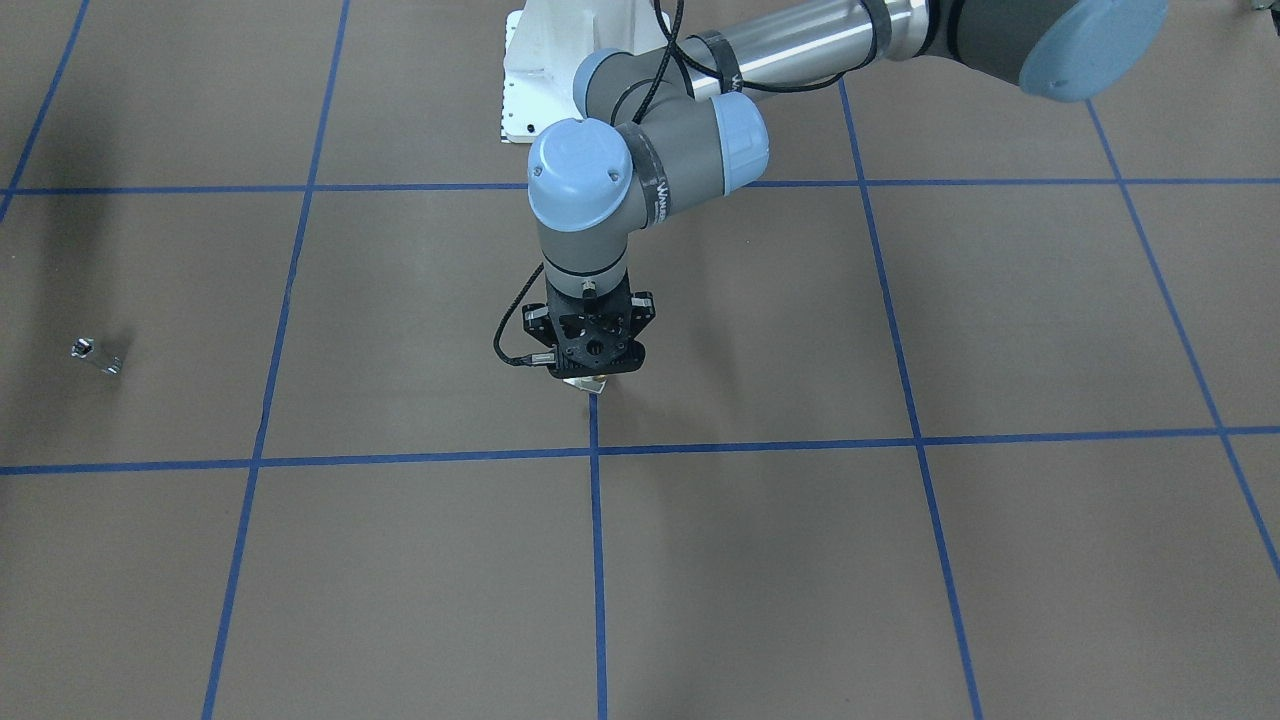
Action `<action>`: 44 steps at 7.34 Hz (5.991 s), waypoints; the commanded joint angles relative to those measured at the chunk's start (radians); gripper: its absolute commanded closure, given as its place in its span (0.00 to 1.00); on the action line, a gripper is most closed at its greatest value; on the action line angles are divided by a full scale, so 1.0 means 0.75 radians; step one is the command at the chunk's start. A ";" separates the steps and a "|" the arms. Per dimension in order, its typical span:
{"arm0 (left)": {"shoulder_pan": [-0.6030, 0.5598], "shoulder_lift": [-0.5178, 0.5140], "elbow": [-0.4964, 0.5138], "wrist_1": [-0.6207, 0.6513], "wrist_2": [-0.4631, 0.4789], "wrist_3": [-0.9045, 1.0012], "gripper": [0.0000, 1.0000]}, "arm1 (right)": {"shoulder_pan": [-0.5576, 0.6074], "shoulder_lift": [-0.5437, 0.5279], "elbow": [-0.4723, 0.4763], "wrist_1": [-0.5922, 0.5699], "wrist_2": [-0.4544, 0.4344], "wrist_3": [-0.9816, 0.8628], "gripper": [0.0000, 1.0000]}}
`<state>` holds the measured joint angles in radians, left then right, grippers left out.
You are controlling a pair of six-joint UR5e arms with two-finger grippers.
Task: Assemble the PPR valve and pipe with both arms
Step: 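Lower the valve upright at table center and open the left gripper, then withdraw the left gripper from the valve while the right gripper reaches the chrome elbow, then grasp the chrome elbow fitting with the right gripper and lift it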
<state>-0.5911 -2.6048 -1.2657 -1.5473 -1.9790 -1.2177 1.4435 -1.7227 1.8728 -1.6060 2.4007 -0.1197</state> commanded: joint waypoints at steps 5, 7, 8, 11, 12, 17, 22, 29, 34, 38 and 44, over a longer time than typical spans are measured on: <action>-0.003 0.000 -0.018 -0.001 0.000 0.008 0.21 | -0.010 0.000 -0.002 0.000 0.000 0.047 0.00; -0.036 0.083 -0.219 0.009 -0.010 0.008 0.16 | -0.055 0.000 -0.014 0.108 -0.006 0.153 0.00; -0.052 0.224 -0.395 0.010 -0.012 0.014 0.16 | -0.106 0.000 -0.020 0.199 -0.018 0.299 0.00; -0.130 0.562 -0.784 0.020 -0.045 0.159 0.16 | -0.194 0.000 -0.071 0.376 -0.069 0.595 0.01; -0.140 0.627 -0.846 0.018 -0.045 0.159 0.16 | -0.253 0.010 -0.071 0.413 -0.084 0.705 0.01; -0.155 0.646 -0.853 0.018 -0.045 0.163 0.16 | -0.510 0.006 -0.163 0.828 -0.293 1.088 0.04; -0.157 0.653 -0.847 0.040 -0.043 0.204 0.16 | -0.597 0.143 -0.300 0.828 -0.301 1.096 0.14; -0.155 0.653 -0.842 0.044 -0.039 0.202 0.16 | -0.585 0.102 -0.290 0.826 -0.292 1.008 0.33; -0.155 0.657 -0.844 0.046 -0.039 0.200 0.16 | -0.579 0.115 -0.288 0.822 -0.282 1.006 0.37; -0.157 0.657 -0.842 0.048 -0.039 0.198 0.16 | -0.573 0.110 -0.296 0.826 -0.282 1.004 0.44; -0.161 0.657 -0.849 0.048 -0.039 0.200 0.15 | -0.508 0.157 -0.248 0.761 -0.258 1.016 1.00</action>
<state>-0.7098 -2.1123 -1.8998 -1.5110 -2.0080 -1.0709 1.0384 -1.6305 1.6615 -1.0004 2.1923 0.6342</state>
